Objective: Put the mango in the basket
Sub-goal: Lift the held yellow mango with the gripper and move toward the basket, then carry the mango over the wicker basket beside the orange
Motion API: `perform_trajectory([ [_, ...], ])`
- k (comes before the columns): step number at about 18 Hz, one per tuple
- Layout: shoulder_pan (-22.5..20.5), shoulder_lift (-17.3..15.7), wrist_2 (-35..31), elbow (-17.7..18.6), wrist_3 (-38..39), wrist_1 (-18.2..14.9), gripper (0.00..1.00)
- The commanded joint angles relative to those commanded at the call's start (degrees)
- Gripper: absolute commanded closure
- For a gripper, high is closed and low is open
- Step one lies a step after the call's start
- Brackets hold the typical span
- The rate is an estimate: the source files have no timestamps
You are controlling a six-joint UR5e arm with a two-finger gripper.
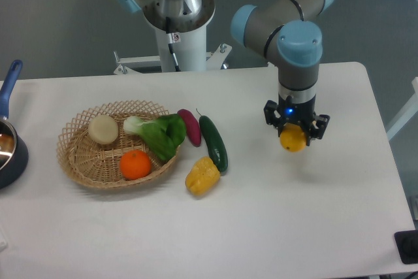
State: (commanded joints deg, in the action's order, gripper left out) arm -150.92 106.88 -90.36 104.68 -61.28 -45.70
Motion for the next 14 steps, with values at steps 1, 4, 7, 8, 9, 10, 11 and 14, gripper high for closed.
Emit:
perform_trajectory([
  [1,1.05,-0.09,0.09,-0.09,3.24,0.26,0.63],
  [4,5.18,0.00,0.00,-0.26,8.28,0.53,0.63],
  [7,10.10,-0.52,-0.08,0.09,11.97,0.53,0.63],
  [8,12.38,-0.70,-0.26,-0.09,13.28,0.53,0.63],
  [9,14.84,-1.40,-0.43,-0.17,14.95,0.53,0.63],
  [10,17.30,-1.84,-0.61,-0.26,17.14,0.53,0.63],
  [11,19.85,-1.93,-0.70,-0.79,19.43,0.53,0.62],
  [14,27.93,-2.20,-2.10,-3.77,23.39,0.35,0.61],
])
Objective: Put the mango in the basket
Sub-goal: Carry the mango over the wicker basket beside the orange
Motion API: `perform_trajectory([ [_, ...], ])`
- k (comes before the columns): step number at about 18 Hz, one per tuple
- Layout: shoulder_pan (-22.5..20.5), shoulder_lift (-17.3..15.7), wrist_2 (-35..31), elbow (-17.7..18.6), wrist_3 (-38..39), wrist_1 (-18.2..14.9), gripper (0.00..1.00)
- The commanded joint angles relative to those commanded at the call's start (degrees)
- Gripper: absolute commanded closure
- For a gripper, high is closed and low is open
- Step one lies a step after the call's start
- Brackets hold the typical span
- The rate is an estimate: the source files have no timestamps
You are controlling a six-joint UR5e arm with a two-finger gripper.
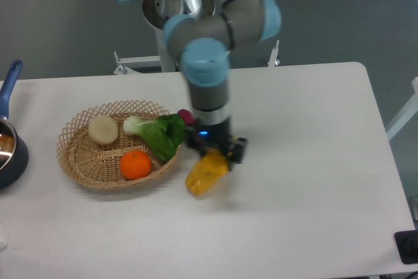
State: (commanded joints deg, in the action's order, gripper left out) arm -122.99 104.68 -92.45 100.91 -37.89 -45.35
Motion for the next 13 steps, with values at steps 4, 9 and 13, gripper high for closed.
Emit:
perform_trajectory([
  [4,7.66,0.44,-3.08,-0.54,1.59,0.17,0.60],
  [9,14.08,0.53,-3.17,0.43,6.07,0.09,0.56],
  [13,14.97,0.79,-3.17,1.39,5.90,0.17,0.16],
])
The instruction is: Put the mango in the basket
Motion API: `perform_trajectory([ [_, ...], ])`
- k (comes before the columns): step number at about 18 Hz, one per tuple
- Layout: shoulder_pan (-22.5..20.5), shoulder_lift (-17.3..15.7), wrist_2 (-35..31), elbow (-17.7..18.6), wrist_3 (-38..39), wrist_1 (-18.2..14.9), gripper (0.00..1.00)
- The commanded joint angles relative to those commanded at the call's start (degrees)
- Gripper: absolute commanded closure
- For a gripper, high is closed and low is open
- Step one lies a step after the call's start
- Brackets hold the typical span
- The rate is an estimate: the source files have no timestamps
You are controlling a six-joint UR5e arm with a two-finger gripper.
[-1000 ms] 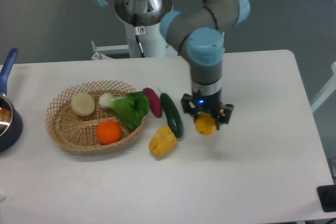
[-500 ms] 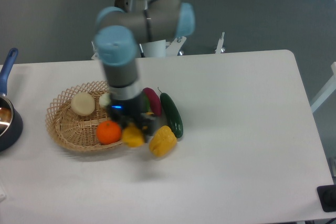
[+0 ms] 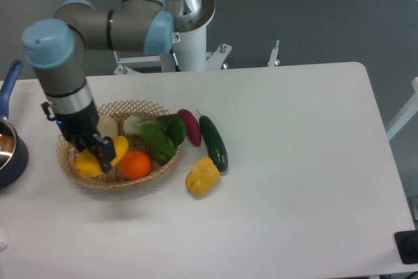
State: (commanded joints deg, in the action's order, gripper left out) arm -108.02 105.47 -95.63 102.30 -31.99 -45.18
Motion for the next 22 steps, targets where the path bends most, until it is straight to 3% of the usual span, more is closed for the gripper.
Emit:
perform_trajectory([
  [1,0.00,0.26,-0.09,-0.08,0.09,0.18,0.00],
  [11,-0.09,-0.79,-1.14,-1.05,0.26,0.18,0.00],
  [13,-0.79,-1.23,-4.28,-2.10,0.17,0.18,0.00],
  [16,-5.08,-2.28,-12.64,-2.11,0.35,0.18,0.00],
  [22,-17.29,-2.37,-11.34,-1.14,-1.57,0.35,0.00],
])
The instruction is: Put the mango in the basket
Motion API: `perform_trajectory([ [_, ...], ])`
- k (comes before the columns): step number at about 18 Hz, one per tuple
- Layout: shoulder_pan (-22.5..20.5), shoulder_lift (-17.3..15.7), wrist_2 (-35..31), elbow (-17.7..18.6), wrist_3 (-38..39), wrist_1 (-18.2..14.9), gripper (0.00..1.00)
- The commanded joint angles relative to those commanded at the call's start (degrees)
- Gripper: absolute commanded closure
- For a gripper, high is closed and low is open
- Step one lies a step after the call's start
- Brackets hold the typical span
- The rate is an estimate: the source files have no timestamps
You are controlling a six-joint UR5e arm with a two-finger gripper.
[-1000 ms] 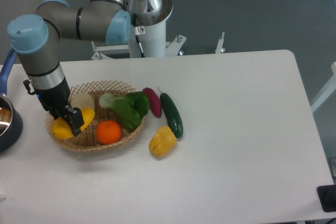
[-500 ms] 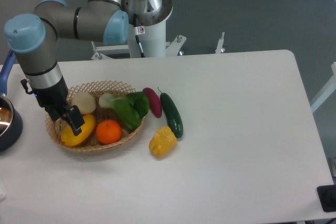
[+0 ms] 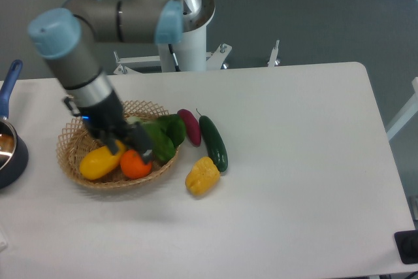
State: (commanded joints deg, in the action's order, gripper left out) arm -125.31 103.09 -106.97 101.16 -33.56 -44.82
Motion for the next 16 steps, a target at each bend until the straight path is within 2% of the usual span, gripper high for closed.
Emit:
perform_trajectory([
  [4,-10.19,0.70,3.86,0.26,-8.77,0.00,0.00],
  [8,-21.53,0.88,12.11,0.44,-21.07,-0.09,0.00],
  [11,-26.81,2.02,14.68,1.49,-29.42,-0.26,0.00],
  [16,-34.29,3.17,15.64,2.02,-38.14,-0.88,0.00],
])
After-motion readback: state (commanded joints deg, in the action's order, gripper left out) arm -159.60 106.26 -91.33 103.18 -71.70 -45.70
